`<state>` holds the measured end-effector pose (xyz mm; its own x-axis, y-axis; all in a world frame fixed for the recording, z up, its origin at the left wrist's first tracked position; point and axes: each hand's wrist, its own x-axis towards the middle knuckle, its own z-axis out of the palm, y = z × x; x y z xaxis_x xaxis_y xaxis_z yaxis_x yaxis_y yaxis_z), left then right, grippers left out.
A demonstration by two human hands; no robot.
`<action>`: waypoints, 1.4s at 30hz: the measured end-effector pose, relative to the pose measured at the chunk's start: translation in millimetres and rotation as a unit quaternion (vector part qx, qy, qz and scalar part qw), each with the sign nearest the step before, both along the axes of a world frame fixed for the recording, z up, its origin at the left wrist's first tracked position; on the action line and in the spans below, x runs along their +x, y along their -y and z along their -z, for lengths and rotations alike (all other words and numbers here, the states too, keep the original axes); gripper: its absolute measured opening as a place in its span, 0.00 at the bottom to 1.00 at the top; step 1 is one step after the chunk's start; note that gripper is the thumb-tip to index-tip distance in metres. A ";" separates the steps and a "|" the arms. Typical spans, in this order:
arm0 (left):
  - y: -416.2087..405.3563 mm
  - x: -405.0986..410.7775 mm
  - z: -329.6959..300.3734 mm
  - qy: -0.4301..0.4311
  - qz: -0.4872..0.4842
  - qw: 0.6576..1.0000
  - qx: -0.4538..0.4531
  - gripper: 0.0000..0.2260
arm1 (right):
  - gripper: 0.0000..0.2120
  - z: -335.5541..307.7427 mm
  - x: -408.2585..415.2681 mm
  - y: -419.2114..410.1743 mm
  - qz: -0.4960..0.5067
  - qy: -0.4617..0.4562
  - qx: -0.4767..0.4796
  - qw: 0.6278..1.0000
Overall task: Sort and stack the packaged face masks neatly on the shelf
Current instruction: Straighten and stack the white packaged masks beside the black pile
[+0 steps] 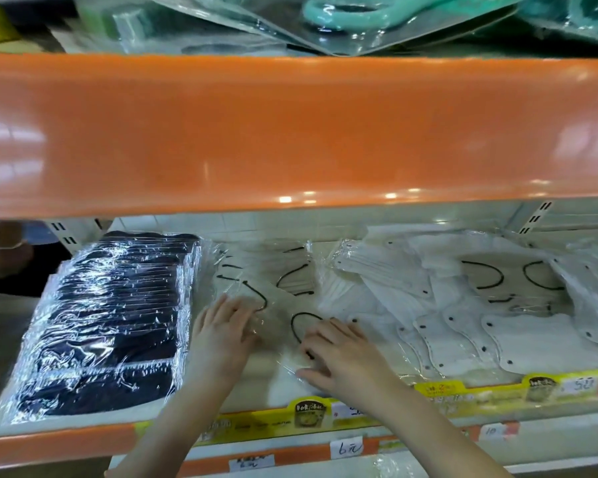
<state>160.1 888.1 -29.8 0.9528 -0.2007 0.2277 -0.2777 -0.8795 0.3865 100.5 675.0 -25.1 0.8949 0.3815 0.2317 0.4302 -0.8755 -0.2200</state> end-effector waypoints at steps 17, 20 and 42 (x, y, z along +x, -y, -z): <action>20.2 -13.3 -26.6 -0.215 -0.225 0.799 -0.514 0.25 | 0.21 -23.6 42.3 -21.4 0.183 -0.168 0.096 0.964; 26.9 -16.4 -21.1 -0.231 -0.224 0.776 -0.542 0.25 | 0.17 -28.5 47.9 -25.8 0.219 -0.189 0.183 0.940; 4.4 16.2 -37.3 -0.214 -0.083 0.827 -0.513 0.11 | 0.24 -17.6 43.0 -26.3 0.175 -0.056 0.292 0.939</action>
<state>176.3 883.7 7.5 0.9854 0.0307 -0.1675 0.1687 -0.0397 0.9849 143.5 701.3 -7.5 0.9728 -0.1025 0.2077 0.0854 -0.6749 -0.7329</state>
